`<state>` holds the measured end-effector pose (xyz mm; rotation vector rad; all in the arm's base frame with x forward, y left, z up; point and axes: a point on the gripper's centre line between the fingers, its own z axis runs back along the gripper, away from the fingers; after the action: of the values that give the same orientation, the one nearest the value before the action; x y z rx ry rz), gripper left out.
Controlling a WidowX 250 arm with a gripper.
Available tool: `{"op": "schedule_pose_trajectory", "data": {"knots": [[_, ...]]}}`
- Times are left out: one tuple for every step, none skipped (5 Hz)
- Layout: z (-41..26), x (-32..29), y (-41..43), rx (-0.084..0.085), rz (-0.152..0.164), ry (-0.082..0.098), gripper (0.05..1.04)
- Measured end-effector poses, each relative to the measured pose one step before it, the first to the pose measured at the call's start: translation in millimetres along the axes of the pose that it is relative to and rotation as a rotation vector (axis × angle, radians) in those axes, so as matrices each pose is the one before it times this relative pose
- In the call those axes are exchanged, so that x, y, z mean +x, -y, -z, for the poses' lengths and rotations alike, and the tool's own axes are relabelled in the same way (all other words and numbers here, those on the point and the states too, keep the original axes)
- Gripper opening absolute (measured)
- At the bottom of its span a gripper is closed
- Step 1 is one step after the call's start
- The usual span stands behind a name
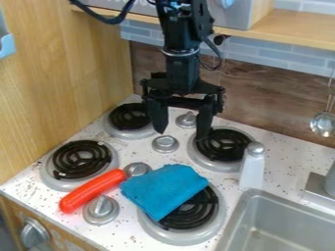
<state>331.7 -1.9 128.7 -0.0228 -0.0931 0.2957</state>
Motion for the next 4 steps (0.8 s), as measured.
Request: {"op": "schedule_pose_trajectory", "data": {"knots": [[10.58, -2.69, -0.39, 0.0093, 0.0058, -0.0309, 1.001], [14.36, -7.69, -3.66, -0.0026, 0.0663, -0.0211, 1.001], [14.04, -3.14, -29.01, 0.0277, 0.0016, -0.0040, 1.001], [6.92, -2.85, -16.88, 0.0022, 0.0609, 0.0121, 1.001]]}}
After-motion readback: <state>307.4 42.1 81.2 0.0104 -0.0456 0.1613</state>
